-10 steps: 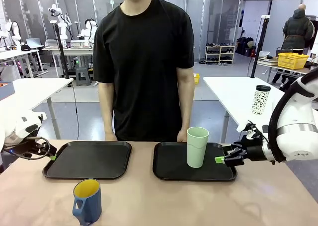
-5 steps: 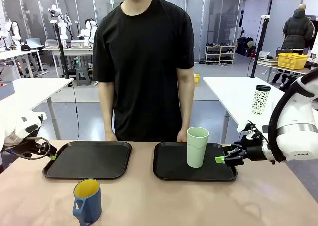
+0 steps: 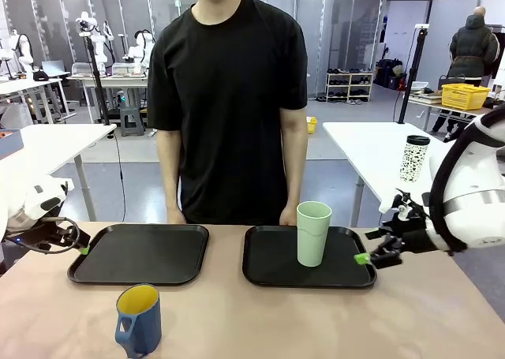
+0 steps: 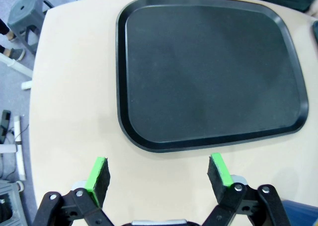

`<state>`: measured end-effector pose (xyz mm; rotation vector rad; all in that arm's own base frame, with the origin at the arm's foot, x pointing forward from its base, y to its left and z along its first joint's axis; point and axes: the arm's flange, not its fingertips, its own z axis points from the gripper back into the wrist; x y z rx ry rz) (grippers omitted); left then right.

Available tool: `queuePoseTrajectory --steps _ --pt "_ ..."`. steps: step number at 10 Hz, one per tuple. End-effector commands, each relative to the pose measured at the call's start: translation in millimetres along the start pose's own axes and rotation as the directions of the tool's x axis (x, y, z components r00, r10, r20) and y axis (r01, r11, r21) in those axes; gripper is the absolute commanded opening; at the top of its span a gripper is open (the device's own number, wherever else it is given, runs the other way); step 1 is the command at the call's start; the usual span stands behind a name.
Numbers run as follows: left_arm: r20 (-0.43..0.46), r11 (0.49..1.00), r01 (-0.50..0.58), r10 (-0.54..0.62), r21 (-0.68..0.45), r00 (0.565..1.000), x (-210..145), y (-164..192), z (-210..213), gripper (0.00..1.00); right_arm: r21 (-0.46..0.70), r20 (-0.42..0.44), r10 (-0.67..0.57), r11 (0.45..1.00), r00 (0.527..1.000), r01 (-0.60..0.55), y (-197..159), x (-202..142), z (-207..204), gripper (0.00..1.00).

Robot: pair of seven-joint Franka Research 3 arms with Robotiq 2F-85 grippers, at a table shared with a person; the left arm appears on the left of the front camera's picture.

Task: Sort and store the cups by type.
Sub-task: Pick up the Handle plastic cup and place it into the empty Flat Tray.

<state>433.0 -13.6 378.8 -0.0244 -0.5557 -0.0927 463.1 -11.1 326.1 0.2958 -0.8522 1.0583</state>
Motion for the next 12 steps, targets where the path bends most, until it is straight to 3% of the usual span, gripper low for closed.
queuePoseTrajectory --steps 1,2,4,6,10,12 --pt "0.002 1.000 -0.002 0.002 0.001 1.000 0 1 0 1.00 0.056 -0.295 0.125 0.992 0.947 -0.113 20 23 45 0.97" --pt "0.002 1.000 -0.002 0.002 0.001 1.000 0 1 0 1.00 0.098 -0.411 0.197 0.980 0.890 -0.172 22 33 63 0.97" --pt "0.002 1.000 -0.002 0.002 0.001 1.000 0 1 0 1.00 0.229 -0.536 0.283 0.955 0.795 -0.186 37 44 82 0.97" --pt "0.002 1.000 -0.002 0.002 0.001 1.000 0 1 0 1.00 0.278 -0.541 0.322 0.940 0.777 -0.196 46 48 88 0.97" --pt "0.002 1.000 -0.002 0.002 0.001 1.000 0 1 0 1.00 0.302 -0.499 0.333 0.932 0.800 -0.200 54 39 82 0.97" --pt "0.002 1.000 -0.002 0.002 0.001 1.000 0 1 0 1.00 0.281 -0.524 0.345 0.933 0.779 -0.224 51 44 93 0.97"
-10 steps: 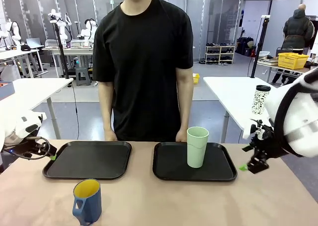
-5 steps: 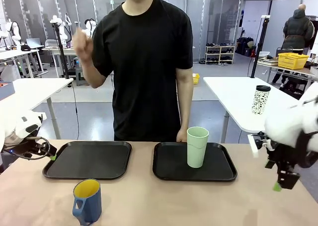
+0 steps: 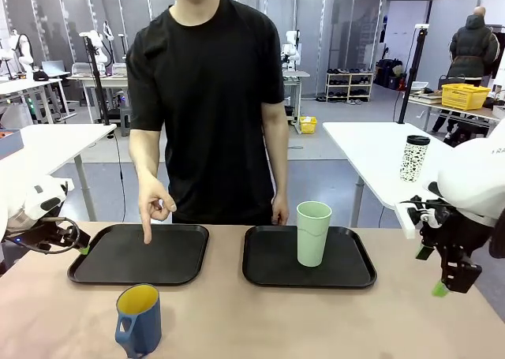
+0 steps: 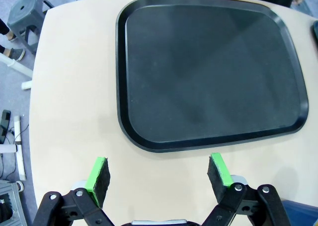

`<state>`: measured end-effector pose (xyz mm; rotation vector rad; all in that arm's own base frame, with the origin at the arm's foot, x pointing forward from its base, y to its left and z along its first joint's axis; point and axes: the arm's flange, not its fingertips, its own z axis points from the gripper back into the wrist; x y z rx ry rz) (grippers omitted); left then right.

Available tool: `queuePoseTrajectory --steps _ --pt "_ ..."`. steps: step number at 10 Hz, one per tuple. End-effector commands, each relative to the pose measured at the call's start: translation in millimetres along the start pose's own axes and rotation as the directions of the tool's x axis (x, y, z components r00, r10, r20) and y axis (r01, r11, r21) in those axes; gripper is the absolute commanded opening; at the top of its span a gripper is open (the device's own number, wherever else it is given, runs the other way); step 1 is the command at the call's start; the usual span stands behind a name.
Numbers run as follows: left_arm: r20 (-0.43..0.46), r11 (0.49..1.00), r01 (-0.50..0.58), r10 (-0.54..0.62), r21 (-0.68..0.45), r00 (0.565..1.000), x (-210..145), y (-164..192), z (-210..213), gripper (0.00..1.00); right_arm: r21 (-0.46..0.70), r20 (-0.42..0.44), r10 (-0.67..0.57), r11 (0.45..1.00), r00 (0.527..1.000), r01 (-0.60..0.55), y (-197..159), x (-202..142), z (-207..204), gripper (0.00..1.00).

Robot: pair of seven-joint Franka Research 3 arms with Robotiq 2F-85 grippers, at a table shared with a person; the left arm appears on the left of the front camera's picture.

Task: Sort and store the cups by type.
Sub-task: Pick up the Handle plastic cup and place it into the empty Flat Tray.

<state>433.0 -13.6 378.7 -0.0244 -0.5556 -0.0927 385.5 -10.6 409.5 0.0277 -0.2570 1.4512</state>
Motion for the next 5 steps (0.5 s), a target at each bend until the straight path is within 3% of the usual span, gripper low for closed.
queuePoseTrajectory --steps 1,5 --pt "0.002 1.000 -0.002 0.002 0.001 1.000 0.4 1.2 0.3 1.00 -0.011 -0.023 -0.020 1.000 1.000 0.019 -0.4 -2.0 1.6 0.97" --pt "0.002 1.000 -0.002 0.002 0.001 1.000 0.4 1.2 0.3 1.00 -0.011 -0.023 -0.020 1.000 1.000 0.019 -0.4 -2.0 1.6 0.97"
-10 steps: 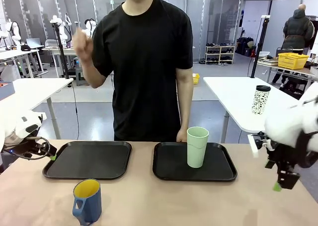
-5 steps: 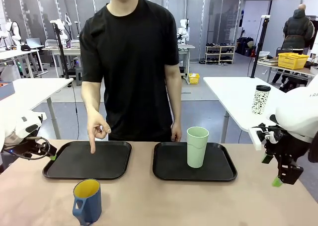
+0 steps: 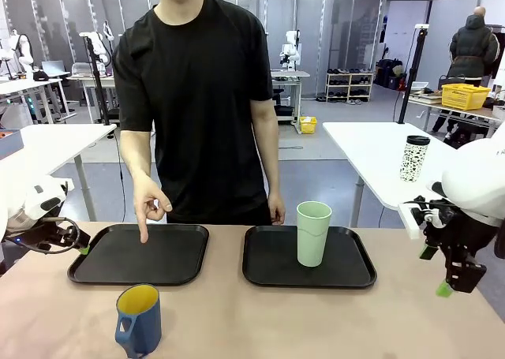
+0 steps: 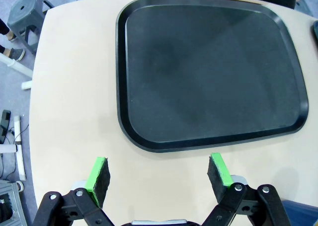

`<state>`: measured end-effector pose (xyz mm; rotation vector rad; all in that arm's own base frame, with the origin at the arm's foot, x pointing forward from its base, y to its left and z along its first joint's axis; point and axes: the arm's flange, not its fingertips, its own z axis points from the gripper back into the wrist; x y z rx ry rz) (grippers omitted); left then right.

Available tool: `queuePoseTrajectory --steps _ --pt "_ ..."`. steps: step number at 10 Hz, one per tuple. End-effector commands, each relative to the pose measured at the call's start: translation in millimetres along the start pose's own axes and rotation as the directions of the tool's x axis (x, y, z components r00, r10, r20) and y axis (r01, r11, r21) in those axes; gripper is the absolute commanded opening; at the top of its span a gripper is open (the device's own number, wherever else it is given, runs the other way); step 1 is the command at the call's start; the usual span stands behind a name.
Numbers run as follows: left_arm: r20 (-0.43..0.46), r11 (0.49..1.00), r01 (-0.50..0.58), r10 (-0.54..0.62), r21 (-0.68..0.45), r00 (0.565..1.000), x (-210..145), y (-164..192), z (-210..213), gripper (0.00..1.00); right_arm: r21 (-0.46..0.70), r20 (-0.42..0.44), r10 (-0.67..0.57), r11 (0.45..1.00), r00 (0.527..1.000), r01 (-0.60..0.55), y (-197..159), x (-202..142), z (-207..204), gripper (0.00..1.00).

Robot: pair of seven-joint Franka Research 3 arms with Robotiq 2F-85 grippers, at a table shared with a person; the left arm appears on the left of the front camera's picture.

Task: Sort and store the cups by type.
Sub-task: Pick up the Handle plastic cup and place it into the empty Flat Tray.

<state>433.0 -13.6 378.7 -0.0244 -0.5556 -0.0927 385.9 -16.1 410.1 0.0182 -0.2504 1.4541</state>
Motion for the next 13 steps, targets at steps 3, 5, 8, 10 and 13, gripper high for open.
queuePoseTrajectory --steps 3,5,8,10,13 --pt "0.000 1.000 0.000 0.000 0.000 1.000 0 0 0 1.00 -0.008 -0.013 -0.023 1.000 1.000 0.023 1 3 0 0.97" --pt "0.038 0.972 0.234 -0.234 -0.001 0.972 10 18 7 1.00 -0.008 -0.013 -0.023 1.000 1.000 0.023 1 3 0 0.97" --pt "-0.004 0.680 0.733 -0.733 -0.020 0.680 20 33 18 1.00 -0.008 -0.013 -0.023 1.000 1.000 0.023 1 3 0 0.97" --pt "-0.004 0.459 0.874 -0.885 -0.160 0.465 11 18 21 1.00 -0.008 -0.013 -0.023 1.000 1.000 0.023 1 3 0 0.97" --pt "0.040 0.226 0.916 -0.967 -0.331 0.253 -2 -9 27 1.00 -0.008 -0.013 -0.023 1.000 1.000 0.023 1 3 0 0.97"
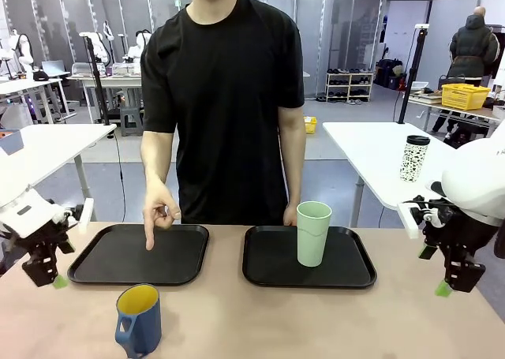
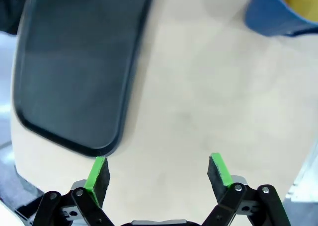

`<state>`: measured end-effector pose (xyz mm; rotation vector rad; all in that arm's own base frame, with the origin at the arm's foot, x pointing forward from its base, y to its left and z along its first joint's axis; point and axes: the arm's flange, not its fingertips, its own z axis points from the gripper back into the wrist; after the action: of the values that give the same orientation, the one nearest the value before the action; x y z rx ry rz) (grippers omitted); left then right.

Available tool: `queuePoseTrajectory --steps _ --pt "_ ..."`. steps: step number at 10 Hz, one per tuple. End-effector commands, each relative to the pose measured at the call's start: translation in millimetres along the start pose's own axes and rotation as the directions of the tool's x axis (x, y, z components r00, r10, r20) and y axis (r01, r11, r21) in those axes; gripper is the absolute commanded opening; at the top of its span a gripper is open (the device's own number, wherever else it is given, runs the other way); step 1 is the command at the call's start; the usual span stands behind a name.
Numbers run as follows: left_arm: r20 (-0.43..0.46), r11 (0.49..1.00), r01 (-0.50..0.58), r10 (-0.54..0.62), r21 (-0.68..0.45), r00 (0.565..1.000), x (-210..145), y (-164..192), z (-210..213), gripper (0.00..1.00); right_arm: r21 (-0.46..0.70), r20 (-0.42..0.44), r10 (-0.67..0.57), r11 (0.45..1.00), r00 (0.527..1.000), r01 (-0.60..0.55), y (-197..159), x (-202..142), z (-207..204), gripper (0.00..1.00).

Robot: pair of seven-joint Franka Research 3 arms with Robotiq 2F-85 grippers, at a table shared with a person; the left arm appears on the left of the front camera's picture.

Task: Sort and store the cups by type.
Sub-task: Pick up the Handle plastic cup and place it into the empty Flat Tray.

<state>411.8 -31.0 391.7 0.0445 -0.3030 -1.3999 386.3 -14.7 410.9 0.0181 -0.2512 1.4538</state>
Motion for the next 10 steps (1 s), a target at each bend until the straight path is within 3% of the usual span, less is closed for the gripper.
queuePoseTrajectory --steps 1,2,3,8,10 --pt "-0.025 0.997 0.069 -0.071 -0.046 0.997 -2 4 7 1.00 -0.008 -0.013 -0.023 1.000 1.000 0.023 1 2 0 0.97" --pt "-0.057 0.998 0.066 -0.067 -0.015 0.996 0 6 2 1.00 -0.008 -0.013 -0.023 1.000 1.000 0.023 1 2 0 0.97" --pt "-0.008 0.998 0.051 -0.051 -0.031 0.999 3 -4 0 1.00 -0.008 -0.013 -0.023 1.000 1.000 0.023 1 2 0 0.97" --pt "-0.023 0.999 0.046 -0.046 -0.029 0.999 5 -3 1 1.00 -0.008 -0.013 -0.023 1.000 1.000 0.023 1 2 0 0.97" --pt "0.046 0.981 0.152 -0.148 -0.116 0.988 17 -22 -16 1.00 -0.008 -0.013 -0.023 1.000 1.000 0.023 1 2 0 0.97"
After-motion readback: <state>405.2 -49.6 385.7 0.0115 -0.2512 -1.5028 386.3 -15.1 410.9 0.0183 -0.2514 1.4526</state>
